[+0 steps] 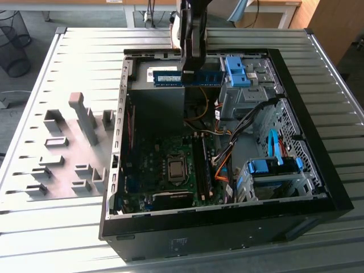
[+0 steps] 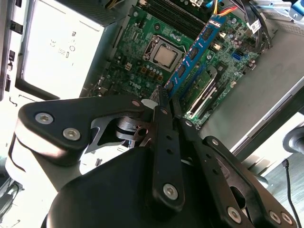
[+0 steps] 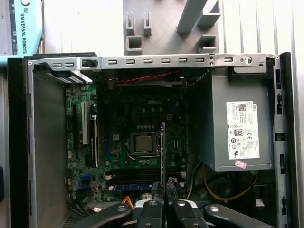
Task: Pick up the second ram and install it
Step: 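Insert the second ram into the second slot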
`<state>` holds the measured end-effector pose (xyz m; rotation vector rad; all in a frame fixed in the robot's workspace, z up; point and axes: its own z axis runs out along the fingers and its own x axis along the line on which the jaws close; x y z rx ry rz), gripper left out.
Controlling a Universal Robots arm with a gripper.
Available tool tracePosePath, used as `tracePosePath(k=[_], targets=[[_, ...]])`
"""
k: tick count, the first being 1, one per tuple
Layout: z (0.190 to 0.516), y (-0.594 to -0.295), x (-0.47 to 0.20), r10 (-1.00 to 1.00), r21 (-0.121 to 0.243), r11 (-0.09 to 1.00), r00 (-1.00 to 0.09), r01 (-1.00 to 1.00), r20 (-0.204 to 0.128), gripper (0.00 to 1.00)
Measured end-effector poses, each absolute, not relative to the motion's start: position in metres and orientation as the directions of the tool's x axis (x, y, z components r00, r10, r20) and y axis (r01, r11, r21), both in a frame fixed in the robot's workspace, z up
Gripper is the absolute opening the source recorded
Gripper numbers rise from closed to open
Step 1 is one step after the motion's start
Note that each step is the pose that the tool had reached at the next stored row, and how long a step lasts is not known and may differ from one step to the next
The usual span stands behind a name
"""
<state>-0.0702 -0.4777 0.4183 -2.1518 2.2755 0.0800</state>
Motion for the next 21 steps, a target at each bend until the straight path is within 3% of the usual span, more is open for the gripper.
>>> tracePosePath(k=[21], targets=[[0.4174,-0.4777,-0.0702,-0.990,0.031,0.134,-0.136,-0.990,-0.041,0.14]])
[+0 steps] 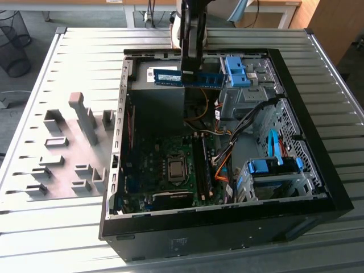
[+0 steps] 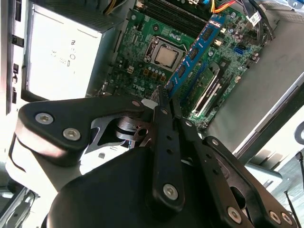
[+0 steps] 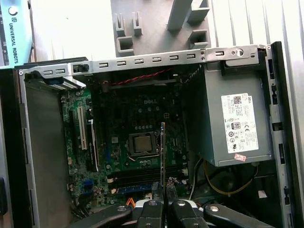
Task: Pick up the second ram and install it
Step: 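Insert the second ram into the second slot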
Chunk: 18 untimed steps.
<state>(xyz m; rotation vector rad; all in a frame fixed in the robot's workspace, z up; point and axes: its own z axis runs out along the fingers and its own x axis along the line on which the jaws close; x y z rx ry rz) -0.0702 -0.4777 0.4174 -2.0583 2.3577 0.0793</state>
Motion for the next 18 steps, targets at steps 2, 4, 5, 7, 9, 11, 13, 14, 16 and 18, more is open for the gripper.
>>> tracePosePath(k=[2,4,5,7,9,11,13,14,16,18], targets=[[0.4173,-0.4777,-0.0702,-0.989,0.031,0.141,-0.143,-0.989,-0.041,0.14],[0.4172,-0.4777,-0.0702,-0.988,0.031,0.149,-0.150,-0.988,-0.042,0.14],[0.4172,-0.4777,-0.0702,-0.987,0.031,0.152,-0.154,-0.988,-0.041,0.14],[0.4171,-0.4777,-0.0702,-0.986,0.031,0.159,-0.160,-0.987,-0.042,0.14],[0.4171,-0.4777,-0.0702,-0.985,0.031,0.166,-0.167,-0.986,-0.041,0.14],[0.4169,-0.4777,-0.0702,-0.984,0.031,0.173,-0.174,-0.984,-0.042,0.14],[0.4169,-0.4777,-0.0702,-0.983,0.031,0.180,-0.181,-0.983,-0.041,0.14],[0.4169,-0.4777,-0.0702,-0.982,0.031,0.183,-0.184,-0.983,-0.042,0.14],[0.4168,-0.4777,-0.0702,-0.981,0.031,0.190,-0.191,-0.981,-0.041,0.14],[0.4168,-0.4777,-0.0702,-0.979,0.031,0.197,-0.199,-0.980,-0.042,0.14]])
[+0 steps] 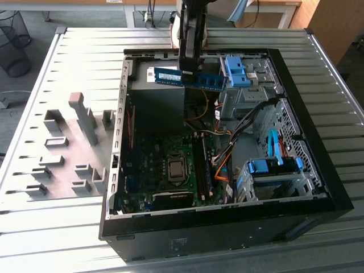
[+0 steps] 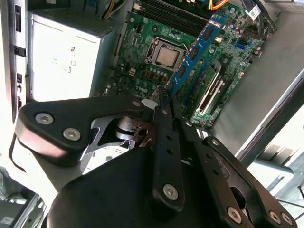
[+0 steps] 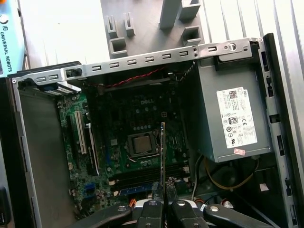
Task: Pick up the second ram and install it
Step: 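Insert the second ram into the second slot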
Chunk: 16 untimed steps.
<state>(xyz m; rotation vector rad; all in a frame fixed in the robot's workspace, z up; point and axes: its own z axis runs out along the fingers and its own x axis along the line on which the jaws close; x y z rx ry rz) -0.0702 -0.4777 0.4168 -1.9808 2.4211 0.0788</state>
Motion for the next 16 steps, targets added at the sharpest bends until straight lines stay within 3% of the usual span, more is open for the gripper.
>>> tracePosePath(k=[16], targets=[[0.4160,-0.4777,-0.0702,-0.963,0.031,0.267,-0.268,-0.963,-0.042,0.14]])
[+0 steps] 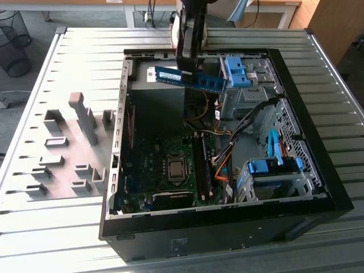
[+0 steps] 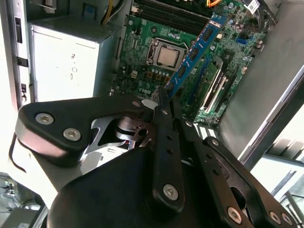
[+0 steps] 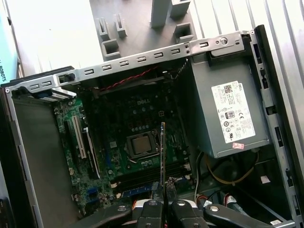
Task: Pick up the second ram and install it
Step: 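Insert the second ram into the second slot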
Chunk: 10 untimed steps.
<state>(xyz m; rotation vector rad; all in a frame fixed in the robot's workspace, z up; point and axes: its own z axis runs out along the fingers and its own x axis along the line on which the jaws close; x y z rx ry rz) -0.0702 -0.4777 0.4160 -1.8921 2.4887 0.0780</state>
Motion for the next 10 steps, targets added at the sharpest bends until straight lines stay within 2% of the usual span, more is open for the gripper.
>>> tracePosePath(k=[10], targets=[[0.4150,-0.4777,-0.0702,-0.929,0.031,0.367,-0.368,-0.930,-0.041,0.14]])
